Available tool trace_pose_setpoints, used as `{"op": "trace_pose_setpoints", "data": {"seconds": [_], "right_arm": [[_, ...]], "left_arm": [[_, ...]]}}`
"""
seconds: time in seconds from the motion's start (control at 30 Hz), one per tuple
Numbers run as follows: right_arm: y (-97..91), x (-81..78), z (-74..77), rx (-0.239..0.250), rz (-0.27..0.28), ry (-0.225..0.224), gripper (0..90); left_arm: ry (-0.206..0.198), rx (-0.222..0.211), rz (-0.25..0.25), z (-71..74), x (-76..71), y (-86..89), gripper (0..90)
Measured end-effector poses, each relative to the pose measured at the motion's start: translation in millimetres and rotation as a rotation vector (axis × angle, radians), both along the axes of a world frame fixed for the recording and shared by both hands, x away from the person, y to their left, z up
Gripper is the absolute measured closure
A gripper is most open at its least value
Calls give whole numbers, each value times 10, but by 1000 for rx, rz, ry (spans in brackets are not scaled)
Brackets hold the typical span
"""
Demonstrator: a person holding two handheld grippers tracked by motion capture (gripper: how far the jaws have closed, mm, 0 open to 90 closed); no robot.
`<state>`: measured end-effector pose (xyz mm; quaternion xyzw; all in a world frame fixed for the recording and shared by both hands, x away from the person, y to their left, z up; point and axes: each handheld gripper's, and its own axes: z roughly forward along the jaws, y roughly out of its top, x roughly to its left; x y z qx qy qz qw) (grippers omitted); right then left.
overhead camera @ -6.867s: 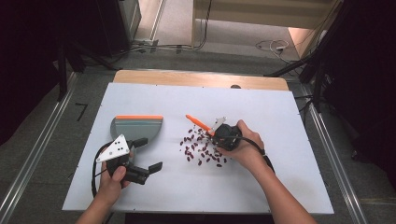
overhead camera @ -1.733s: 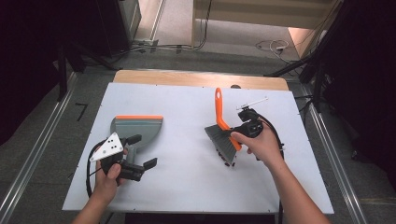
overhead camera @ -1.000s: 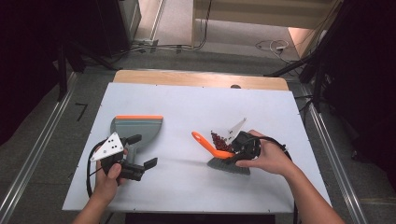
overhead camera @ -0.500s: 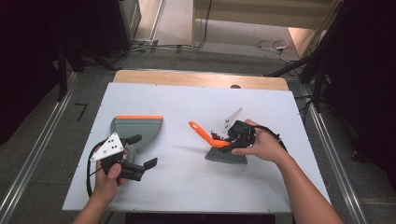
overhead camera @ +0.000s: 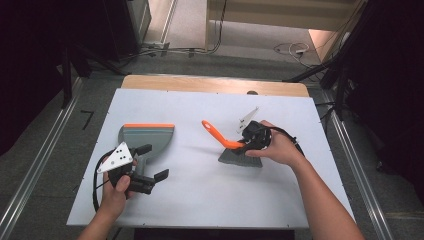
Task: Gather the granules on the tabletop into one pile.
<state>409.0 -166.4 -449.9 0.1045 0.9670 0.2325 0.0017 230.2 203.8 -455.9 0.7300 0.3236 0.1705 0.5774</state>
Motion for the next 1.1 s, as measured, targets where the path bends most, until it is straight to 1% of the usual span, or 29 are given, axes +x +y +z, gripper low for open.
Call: {"op": "trace_pose_setpoints", "data": {"seconds": [0.07,0.13,0.17,0.2,0.3,0.33,0.4,0.5,0.57,0.6,0.63,0.67,0.7,0.77,0.83,0.9,0.97,1.0,1.03,1.07,1.1], "right_arm": [[8,27,2,0,11,-2,673],[15,51,5,2,2,-11,673],[16,53,13,-7,-9,-1,673],[20,77,9,-3,0,-14,673],[31,105,4,2,-5,-15,673],[28,110,7,-2,-8,-1,673],[18,148,0,7,-5,-8,672],[-5,192,-4,18,-27,-8,672],[-3,220,-11,26,-29,-5,672],[0,219,-2,16,-40,4,672],[6,239,-9,23,-29,-8,672],[8,237,0,14,-41,-2,672],[10,250,1,16,-39,-12,672],[9,276,-1,22,-43,-14,672],[3,293,-1,23,-56,-11,672],[-3,316,-9,29,-53,-7,671],[-8,320,-5,27,-72,-1,671],[-11,334,-12,32,-66,-9,671],[-13,335,-7,28,-80,-6,670],[-16,345,-10,30,-79,-13,670],[-18,342,-7,29,-89,-4,670]], "left_arm": [[0,1,0,0,0,0,0],[0,2,-2,-1,1,-1,0],[1,1,-2,-1,1,-2,0],[1,1,-2,-1,1,-2,0],[3,3,-3,-2,0,-5,0],[3,3,-4,-3,0,-5,0],[3,4,-4,-4,1,-5,0],[5,2,-4,-5,0,-5,0],[5,1,-4,-6,1,-5,0],[5,2,-4,-6,2,-5,0],[5,1,-4,-7,2,-4,0],[5,1,-5,-7,3,-4,0],[5,1,-4,-7,3,-3,0],[4,0,-4,-7,2,-3,0],[5,1,-4,-8,2,-2,0],[4,0,-4,-8,2,-2,0],[4,-1,-5,-8,2,-2,0],[4,0,-4,-8,3,-1,0],[4,0,-4,-8,3,-2,0],[4,0,-5,-8,2,-3,0],[5,1,-6,-8,1,-5,0]]}}
